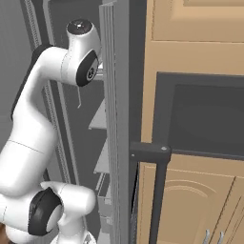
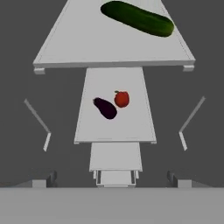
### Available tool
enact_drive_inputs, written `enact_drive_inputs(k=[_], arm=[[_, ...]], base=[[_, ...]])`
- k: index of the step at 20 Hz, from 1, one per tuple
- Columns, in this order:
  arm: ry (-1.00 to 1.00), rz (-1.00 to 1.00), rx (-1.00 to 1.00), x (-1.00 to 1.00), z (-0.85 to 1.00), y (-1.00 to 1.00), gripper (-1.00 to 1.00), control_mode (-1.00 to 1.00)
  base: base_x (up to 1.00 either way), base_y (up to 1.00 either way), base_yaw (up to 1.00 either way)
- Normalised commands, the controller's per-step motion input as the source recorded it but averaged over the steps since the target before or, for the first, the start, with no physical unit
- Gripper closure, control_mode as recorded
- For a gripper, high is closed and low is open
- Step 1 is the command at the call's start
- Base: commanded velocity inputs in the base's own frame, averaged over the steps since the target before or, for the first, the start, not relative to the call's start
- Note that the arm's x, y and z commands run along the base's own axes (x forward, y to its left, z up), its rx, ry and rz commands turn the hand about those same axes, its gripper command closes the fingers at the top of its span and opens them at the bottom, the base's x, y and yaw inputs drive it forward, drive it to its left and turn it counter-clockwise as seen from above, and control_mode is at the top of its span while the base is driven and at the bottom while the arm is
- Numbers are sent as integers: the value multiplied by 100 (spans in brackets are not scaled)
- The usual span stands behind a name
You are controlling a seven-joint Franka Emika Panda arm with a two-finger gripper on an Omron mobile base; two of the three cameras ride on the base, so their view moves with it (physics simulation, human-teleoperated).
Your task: Take the eggplant, cucumber, and bell pepper from the freezer and place them in the bowl on the counter.
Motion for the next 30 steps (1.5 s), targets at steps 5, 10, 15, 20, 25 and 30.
enact_drive_inputs(k=[5,10,15,20,25,30], arm=[[0,1,0,48,0,-11,-100,-100],[0,0,0,56,0,-1,-100,-100],[0,0,0,61,0,0,-100,-100],[0,0,2,55,0,-3,-100,-100],[0,0,1,59,0,-2,-100,-100],[0,0,0,56,0,-1,-100,-100]], base=[[0,0,0],[0,0,0],[0,0,0],[0,0,0],[0,0,0],[0,0,0]])
